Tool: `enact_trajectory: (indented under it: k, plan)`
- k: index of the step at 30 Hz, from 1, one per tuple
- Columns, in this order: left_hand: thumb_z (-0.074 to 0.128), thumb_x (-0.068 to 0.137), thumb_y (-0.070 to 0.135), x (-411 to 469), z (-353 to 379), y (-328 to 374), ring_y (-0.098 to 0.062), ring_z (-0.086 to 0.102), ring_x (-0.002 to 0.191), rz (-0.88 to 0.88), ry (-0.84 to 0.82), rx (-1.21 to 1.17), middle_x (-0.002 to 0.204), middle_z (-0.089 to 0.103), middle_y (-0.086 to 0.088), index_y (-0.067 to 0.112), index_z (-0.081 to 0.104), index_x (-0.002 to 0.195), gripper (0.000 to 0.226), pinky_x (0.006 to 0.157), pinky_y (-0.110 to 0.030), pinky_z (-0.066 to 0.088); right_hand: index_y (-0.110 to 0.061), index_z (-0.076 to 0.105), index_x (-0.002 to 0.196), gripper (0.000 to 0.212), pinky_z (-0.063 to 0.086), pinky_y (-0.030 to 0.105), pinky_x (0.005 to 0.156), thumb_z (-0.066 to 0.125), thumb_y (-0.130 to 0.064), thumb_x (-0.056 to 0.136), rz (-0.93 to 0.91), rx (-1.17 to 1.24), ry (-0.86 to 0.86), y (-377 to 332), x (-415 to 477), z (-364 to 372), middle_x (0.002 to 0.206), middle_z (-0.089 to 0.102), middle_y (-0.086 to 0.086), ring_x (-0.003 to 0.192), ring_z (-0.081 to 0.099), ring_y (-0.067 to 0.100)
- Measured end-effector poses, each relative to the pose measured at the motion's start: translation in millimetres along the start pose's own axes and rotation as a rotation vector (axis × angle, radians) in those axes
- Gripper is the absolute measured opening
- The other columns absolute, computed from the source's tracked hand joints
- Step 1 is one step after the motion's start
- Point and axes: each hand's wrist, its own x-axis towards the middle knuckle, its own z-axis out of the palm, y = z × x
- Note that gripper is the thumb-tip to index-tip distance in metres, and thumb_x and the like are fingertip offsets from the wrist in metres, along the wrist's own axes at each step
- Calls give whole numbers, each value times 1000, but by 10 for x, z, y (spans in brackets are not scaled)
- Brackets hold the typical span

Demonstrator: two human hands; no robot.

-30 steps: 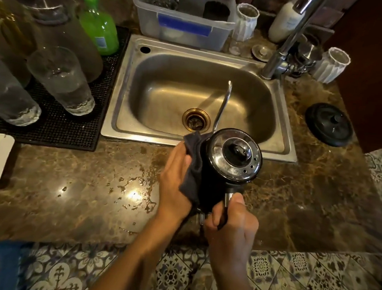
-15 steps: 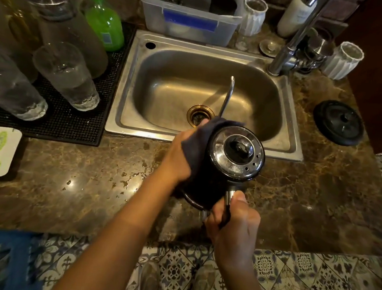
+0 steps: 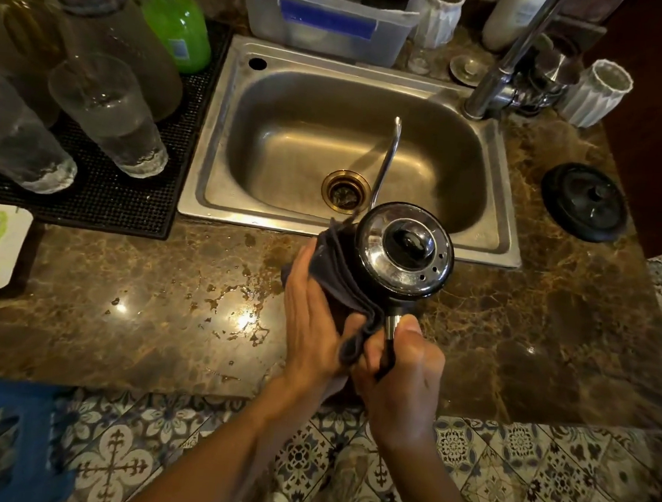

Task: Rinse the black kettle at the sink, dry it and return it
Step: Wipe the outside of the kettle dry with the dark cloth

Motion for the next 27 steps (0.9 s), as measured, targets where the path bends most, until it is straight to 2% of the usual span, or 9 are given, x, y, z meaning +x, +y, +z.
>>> enact_trajectory:
  k: [5, 7, 10, 11, 14, 16, 19, 22, 27]
  plan:
    - [19, 95, 72, 199, -49, 121, -39, 53, 126, 162, 26, 39, 135, 55, -26, 8, 38, 140, 81, 99, -57, 46, -23, 47, 35, 45, 26, 28, 50, 43, -29, 80, 80, 68, 7, -1, -9, -13, 39, 40, -4, 40, 36, 9]
    - [27, 101, 61, 302, -82, 188, -25, 60, 112, 136, 26, -5, 122, 62, -18, 14, 44, 132, 59, 93, -43, 50, -23, 47, 36, 48, 24, 29, 50, 39, -28, 82, 81, 50, 3, -10, -8, 0, 39, 38, -4, 39, 34, 9]
    - [54, 99, 20, 652, -199, 212, 0, 53, 80, 146, -110, 51, 102, 61, -1, 22, 55, 111, 13, 80, -11, 47, -23, 47, 39, 46, 26, 28, 46, 44, -38, 82, 75, 36, -18, -11, 0, -6, 41, 38, -3, 41, 36, 9]
    - [55, 96, 16, 819, -221, 161, -2, 58, 78, 151, -190, 69, 102, 64, -3, 19, 59, 107, 13, 80, -11, 50, -23, 47, 39, 47, 28, 27, 44, 44, -39, 83, 80, 31, -21, -12, 1, -12, 41, 38, -3, 41, 37, 9]
    - [52, 99, 21, 1152, -220, 43, -21, 66, 111, 190, -399, 90, 123, 69, -12, 9, 63, 125, 31, 98, -38, 53, -23, 46, 39, 47, 28, 24, 43, 38, -34, 84, 91, 30, -34, -11, 1, -23, 41, 38, -5, 40, 36, 9]
    - [51, 102, 16, 1147, -234, 22, -19, 63, 118, 199, -412, 76, 127, 67, -10, 12, 59, 132, 31, 102, -38, 50, -22, 45, 39, 46, 26, 22, 42, 38, -33, 84, 89, 42, -39, -16, -1, -15, 40, 37, -5, 39, 34, 9]
    - [53, 102, 17, 795, -228, 93, -20, 64, 114, 181, -243, 17, 124, 67, -9, 21, 54, 129, 27, 98, -38, 53, -22, 44, 39, 47, 24, 21, 42, 39, -33, 84, 54, 61, -40, -31, -15, -18, 40, 34, -5, 38, 32, 9]
    - [51, 99, 44, 321, -94, 146, -27, 60, 120, -104, -15, -160, 128, 63, -7, 22, 54, 128, 36, 95, -45, 52, -22, 44, 39, 47, 24, 24, 46, 43, -39, 83, 9, -4, -36, 14, -12, -38, 40, 34, -4, 39, 30, 12]
    - [61, 97, -1, 246, -39, 86, -23, 56, 124, -17, 74, -25, 133, 58, -6, 17, 52, 136, 44, 100, -50, 49, -22, 50, 50, 38, 24, 25, 50, 46, -47, 78, -115, -167, -93, 83, 19, -74, 45, 39, -6, 43, 33, 15]
